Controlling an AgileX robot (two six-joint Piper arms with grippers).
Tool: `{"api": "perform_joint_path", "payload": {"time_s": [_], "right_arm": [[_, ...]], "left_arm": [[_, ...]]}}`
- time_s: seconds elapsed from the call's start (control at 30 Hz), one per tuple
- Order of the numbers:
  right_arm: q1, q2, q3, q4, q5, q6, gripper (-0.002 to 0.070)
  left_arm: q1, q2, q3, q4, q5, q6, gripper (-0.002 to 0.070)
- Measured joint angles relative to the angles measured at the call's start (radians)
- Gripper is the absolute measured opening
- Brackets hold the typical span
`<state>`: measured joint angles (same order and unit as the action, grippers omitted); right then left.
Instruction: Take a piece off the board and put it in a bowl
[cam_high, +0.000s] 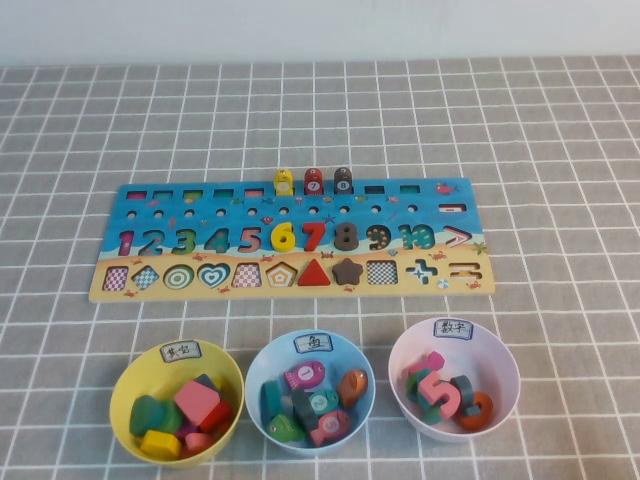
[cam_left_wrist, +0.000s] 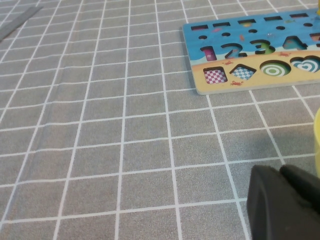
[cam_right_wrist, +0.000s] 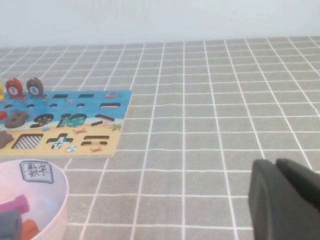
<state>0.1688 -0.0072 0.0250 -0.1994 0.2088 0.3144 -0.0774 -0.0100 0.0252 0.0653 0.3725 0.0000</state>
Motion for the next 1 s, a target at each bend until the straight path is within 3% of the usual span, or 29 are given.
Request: {"api": "perform_joint_path", "payload": {"time_s": [0.4, 0.67, 1.0], "right_arm": [[0.0, 0.0, 0.0, -0.009, 0.011, -0.003, -0.0017], [0.0, 0.0, 0.0, 0.267, 0.084, -0.377, -0.0017], [0.0, 0.0, 0.0, 0.309, 0.153, -0.435, -0.0017]], "left_arm": [[0.0, 0.0, 0.0, 0.002, 0.0, 0.0, 0.0], [-0.002, 0.0, 0.0, 0.002, 0.0, 0.0, 0.0], [-0.002, 0.0, 0.0, 0.002, 0.0, 0.0, 0.0]]}}
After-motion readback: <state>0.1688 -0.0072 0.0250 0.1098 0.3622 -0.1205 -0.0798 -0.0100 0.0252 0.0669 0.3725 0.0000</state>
